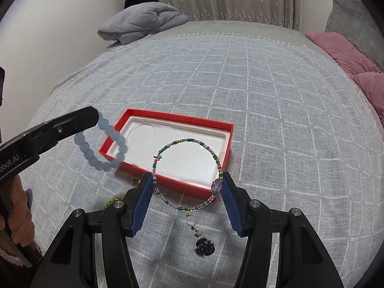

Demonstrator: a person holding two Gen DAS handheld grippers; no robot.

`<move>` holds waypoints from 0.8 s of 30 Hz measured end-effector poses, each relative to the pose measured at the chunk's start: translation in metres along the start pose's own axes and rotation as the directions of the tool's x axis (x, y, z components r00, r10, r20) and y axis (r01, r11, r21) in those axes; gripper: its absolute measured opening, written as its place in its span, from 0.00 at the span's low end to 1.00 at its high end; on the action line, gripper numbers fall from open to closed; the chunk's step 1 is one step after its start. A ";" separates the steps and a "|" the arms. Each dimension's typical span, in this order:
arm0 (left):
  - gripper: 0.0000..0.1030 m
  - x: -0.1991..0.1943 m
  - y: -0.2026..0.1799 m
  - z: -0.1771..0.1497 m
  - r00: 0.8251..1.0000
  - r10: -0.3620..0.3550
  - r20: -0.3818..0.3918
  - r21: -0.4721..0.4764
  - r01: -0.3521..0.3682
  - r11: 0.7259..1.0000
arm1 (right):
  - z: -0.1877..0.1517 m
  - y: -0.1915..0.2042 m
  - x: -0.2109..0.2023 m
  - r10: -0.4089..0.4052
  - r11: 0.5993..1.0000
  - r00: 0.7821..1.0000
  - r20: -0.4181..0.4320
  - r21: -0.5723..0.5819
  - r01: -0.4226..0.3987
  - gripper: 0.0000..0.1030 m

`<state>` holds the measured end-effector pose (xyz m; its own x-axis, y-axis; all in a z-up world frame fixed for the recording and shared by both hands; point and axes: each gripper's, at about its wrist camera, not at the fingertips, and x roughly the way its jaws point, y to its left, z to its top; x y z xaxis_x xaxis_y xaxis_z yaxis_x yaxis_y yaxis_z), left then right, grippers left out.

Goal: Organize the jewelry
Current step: 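Carry both bracelets into the red box and open both tools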

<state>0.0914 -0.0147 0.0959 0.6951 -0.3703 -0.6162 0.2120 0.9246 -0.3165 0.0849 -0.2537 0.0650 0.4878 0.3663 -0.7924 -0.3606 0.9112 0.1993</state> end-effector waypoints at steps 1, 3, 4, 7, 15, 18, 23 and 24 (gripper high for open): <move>0.08 0.007 0.001 0.001 1.000 -0.007 -0.010 0.000 0.007 1.000 | 0.000 0.000 0.003 -0.001 1.000 1.000 -0.003 0.000 0.001 0.57; 0.08 0.017 0.006 0.001 0.999 0.000 -0.034 -0.009 -0.001 1.000 | 0.001 -0.001 0.009 -0.008 1.000 1.000 -0.010 -0.002 0.008 0.57; 0.08 0.024 0.010 -0.001 0.999 0.009 -0.050 -0.013 -0.010 1.000 | 0.001 -0.001 0.012 -0.012 1.000 1.000 -0.015 -0.002 0.012 0.57; 0.08 0.040 0.024 -0.007 0.994 0.062 -0.086 -0.008 -0.063 0.998 | 0.002 -0.004 0.020 -0.019 1.000 0.999 -0.027 -0.002 0.019 0.57; 0.08 0.053 0.044 -0.015 0.985 0.145 -0.090 0.012 -0.144 0.989 | 0.009 0.000 0.030 -0.049 0.998 0.999 -0.012 -0.040 0.048 0.58; 0.08 0.058 0.044 -0.012 0.982 0.164 -0.089 0.029 -0.162 0.986 | 0.014 0.003 0.032 -0.043 0.997 0.999 -0.008 -0.058 0.043 0.58; 0.08 0.066 0.047 -0.010 0.975 0.203 -0.094 0.038 -0.200 0.979 | 0.020 0.011 0.042 -0.060 0.992 0.998 -0.010 -0.110 0.058 0.58; 0.08 0.067 0.048 -0.010 0.974 0.204 -0.096 0.035 -0.201 0.979 | 0.020 0.012 0.045 -0.066 0.991 0.998 -0.016 -0.120 0.063 0.58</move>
<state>0.1410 0.0040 0.0327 0.6546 -0.1807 -0.7341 0.0917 0.9828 -0.1602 0.1188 -0.2224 0.0431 0.4974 0.3024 -0.8131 -0.4215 0.9034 0.0782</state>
